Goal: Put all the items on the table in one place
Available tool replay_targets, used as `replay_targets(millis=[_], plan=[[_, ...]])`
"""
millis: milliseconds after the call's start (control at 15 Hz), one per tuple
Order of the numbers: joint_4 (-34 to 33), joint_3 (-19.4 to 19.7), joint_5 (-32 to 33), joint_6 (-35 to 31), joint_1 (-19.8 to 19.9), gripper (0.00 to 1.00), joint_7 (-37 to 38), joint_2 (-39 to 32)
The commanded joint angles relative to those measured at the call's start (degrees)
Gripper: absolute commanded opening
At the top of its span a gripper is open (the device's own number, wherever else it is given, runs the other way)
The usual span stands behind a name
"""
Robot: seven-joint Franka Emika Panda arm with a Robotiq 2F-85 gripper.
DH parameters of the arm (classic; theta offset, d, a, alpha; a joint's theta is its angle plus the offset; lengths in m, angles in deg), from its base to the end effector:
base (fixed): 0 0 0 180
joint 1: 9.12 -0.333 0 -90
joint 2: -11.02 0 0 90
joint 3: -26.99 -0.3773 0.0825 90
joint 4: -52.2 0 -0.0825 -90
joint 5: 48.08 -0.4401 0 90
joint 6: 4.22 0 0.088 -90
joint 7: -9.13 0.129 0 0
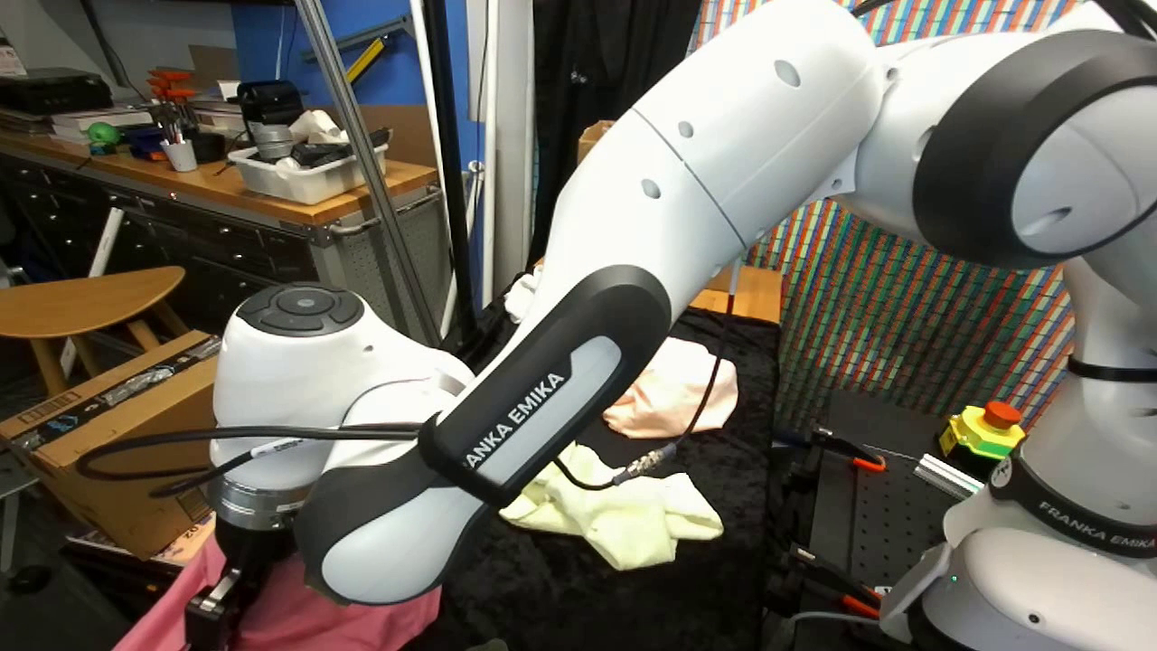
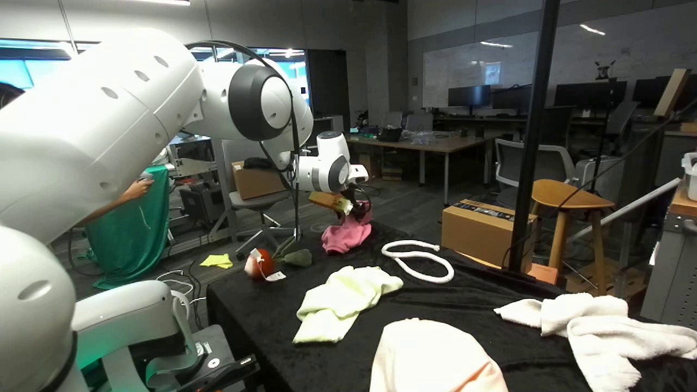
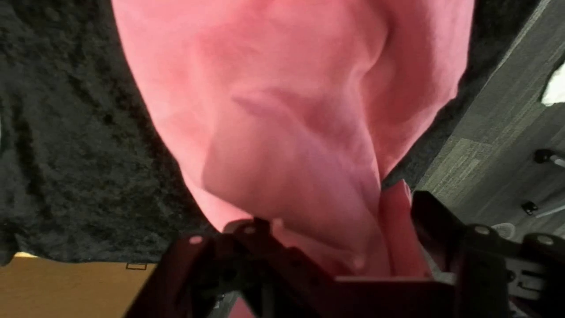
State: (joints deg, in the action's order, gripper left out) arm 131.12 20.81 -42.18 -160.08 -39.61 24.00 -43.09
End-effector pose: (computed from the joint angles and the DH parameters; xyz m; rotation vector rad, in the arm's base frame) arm 0.7051 0.4989 0.1658 -2.8456 -0.5822 -0.5257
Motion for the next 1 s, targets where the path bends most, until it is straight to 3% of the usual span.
replay_targets(millis=[0, 400, 533, 933], plan=[[-2.05, -1.12, -1.40, 0.74, 0.85, 0.49, -1.42, -0.81], [-0.08, -5.54, -2.79, 4.36, 3.23, 0.08, -5.78, 1.28], [0.67, -7.65, -3.55, 6.32, 4.59, 0.03, -8.22, 2.14], [3.96, -7.90, -2.04, 6.14, 5.64, 0.07, -10.03, 7.07]])
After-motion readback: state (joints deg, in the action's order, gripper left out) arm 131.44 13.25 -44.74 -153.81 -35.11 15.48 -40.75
